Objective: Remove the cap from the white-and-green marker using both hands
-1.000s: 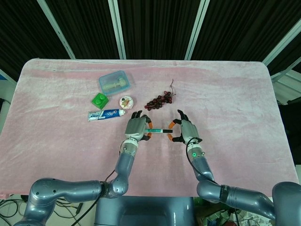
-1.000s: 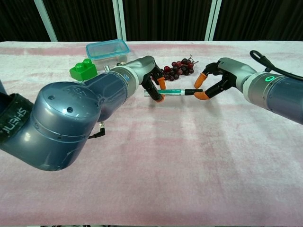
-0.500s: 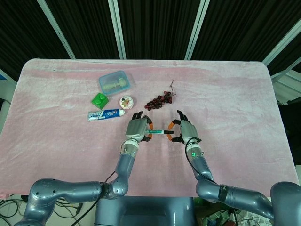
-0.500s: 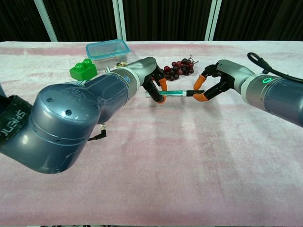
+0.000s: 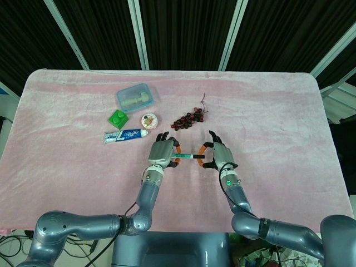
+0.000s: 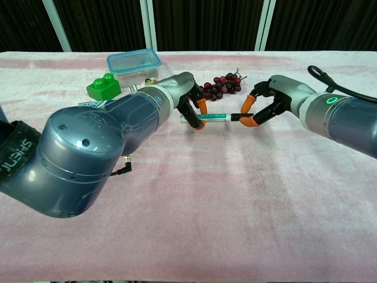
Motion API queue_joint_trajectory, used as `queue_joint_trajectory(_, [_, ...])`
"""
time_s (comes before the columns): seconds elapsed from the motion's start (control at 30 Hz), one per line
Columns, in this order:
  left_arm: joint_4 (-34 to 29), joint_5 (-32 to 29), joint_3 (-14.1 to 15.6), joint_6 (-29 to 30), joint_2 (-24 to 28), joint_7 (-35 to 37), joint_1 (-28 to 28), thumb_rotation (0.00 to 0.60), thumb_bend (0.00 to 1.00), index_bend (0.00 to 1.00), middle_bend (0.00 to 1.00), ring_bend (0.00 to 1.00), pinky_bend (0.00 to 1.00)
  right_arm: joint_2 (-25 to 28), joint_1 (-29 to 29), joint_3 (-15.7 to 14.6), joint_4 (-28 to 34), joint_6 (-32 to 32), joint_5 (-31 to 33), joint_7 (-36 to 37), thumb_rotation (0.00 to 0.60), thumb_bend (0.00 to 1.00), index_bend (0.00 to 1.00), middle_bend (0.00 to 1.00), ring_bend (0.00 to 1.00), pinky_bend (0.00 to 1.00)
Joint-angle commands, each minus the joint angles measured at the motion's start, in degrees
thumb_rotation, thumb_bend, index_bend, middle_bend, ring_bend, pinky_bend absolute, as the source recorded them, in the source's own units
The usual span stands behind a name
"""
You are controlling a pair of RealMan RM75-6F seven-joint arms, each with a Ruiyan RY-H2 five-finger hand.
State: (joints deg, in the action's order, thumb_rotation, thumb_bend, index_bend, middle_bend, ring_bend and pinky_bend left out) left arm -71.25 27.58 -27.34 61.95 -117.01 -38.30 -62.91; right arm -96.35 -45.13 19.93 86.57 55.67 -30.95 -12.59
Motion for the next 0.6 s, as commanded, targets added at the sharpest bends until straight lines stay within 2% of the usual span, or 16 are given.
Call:
queue_joint_trajectory(0.03, [-0.1,0.1,0.0,0.0,0.0,0.0,0.0,0.6,0.51,0.69,0.27,0.0,0.0,0.1,0.1,0.1,0.1,0.1,0.0,0.0,0.6,0.27,0.62,0.0,0.02,0.15])
queue_joint_trajectory(0.6, [-0.6,0.6,0.0,0.7,0.8,-0.4,0.5,0.6,0.51,0.7,0.27,0.0,0.0,2.0,0.8,-0.4,1.7,-0.3,-0.2,-0.3,0.6,0.28,0.66,0.0,0.02,0.15])
